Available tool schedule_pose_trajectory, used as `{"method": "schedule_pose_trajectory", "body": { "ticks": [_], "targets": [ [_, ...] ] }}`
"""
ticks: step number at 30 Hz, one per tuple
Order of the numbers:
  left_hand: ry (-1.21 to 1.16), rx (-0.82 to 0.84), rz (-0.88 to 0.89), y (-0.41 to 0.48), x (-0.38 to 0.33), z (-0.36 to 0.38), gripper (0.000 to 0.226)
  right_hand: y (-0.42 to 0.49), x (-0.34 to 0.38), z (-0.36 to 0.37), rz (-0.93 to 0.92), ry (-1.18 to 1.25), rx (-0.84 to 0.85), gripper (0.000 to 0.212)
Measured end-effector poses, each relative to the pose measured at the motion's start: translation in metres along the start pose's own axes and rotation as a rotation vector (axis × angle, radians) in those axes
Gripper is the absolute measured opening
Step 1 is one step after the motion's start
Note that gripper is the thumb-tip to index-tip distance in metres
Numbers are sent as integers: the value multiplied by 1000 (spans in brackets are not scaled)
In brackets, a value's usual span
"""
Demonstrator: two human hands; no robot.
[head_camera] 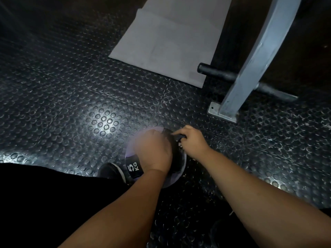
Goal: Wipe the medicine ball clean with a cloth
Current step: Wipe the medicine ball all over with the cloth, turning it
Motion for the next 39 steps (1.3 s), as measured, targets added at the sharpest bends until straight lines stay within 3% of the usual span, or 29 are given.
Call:
{"method": "schedule_pose_trajectory", "body": {
  "ticks": [7, 10, 14, 16, 20, 22, 27, 33, 39],
  "targets": [
    [-193, 183, -300, 3, -20, 8, 25, -32, -72, -39, 441, 297, -329, 31],
    [-209, 246, -281, 6, -21, 1, 27, -50, -65, -20, 513, 330, -338, 33],
    [-221, 142, -217, 12, -1, -22, 22, -74, -58, -5, 560, 387, -384, 33],
    [-240, 154, -229, 15, 16, -25, 38, -78, -65, -2, 616, 424, -377, 32],
    [-465, 414, -368, 7, 40, 3, 96, -76, -72, 1, 569, 360, -278, 36],
    [-633, 501, -444, -2, 40, 17, 104, -76, -75, 1, 543, 333, -240, 37],
    [-436, 647, -281, 7, 29, 14, 92, -62, -90, -6, 528, 304, -176, 37],
    [-282, 666, -120, 16, 19, 13, 36, -50, -116, -25, 552, 362, -82, 33],
    [-368, 699, -94, -5, -9, 26, 61, -42, -131, -35, 533, 291, -100, 31]
  ]
}}
Point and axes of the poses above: each hand's wrist, its own y-axis towards the middle knuckle, its own z-axis out of the palm, x = y × z, the point moved 8 cm from there along y, towards the middle knuckle, and after that the axes turned 14 degrees about z, right-handed, at the moved point
